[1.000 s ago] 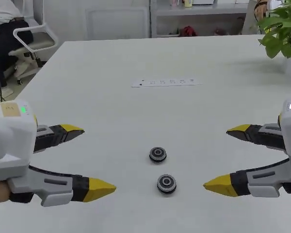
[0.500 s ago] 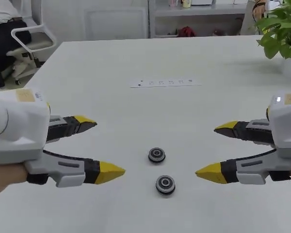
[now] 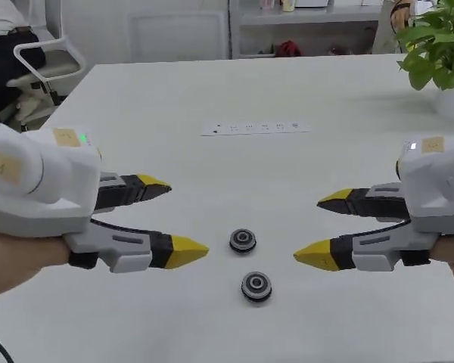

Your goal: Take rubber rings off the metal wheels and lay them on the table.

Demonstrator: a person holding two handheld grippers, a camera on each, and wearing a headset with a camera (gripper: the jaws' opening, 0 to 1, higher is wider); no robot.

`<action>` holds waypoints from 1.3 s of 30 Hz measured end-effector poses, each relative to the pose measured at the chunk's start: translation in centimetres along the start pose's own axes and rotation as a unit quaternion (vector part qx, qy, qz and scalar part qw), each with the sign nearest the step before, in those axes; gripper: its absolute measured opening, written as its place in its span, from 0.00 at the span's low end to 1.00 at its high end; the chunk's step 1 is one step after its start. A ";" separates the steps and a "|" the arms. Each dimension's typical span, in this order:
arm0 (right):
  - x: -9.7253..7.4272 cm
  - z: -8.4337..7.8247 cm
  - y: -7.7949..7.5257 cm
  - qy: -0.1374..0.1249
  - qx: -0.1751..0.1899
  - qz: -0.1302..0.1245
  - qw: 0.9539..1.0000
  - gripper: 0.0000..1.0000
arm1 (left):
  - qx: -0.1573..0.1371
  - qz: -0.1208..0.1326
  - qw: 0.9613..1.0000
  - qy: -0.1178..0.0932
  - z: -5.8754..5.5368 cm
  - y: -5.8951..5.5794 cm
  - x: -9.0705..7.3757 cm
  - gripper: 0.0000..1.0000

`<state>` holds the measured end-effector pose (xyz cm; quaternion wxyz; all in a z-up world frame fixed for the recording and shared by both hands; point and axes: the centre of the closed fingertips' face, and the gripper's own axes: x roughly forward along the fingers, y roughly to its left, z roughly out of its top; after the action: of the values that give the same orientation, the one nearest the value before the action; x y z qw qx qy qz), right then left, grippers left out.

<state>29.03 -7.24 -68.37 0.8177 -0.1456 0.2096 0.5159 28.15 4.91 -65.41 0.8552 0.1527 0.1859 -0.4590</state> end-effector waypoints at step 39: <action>3.6 -3.1 -0.5 0.018 -0.017 0.041 0.999 0.56 | 0.005 -0.047 0.998 0.034 -2.4 -0.8 5.1 0.56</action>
<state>30.31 -6.02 -72.80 0.7894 -0.1599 0.2209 0.5500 29.65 1.82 -69.94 0.8254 0.1633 0.2197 -0.4937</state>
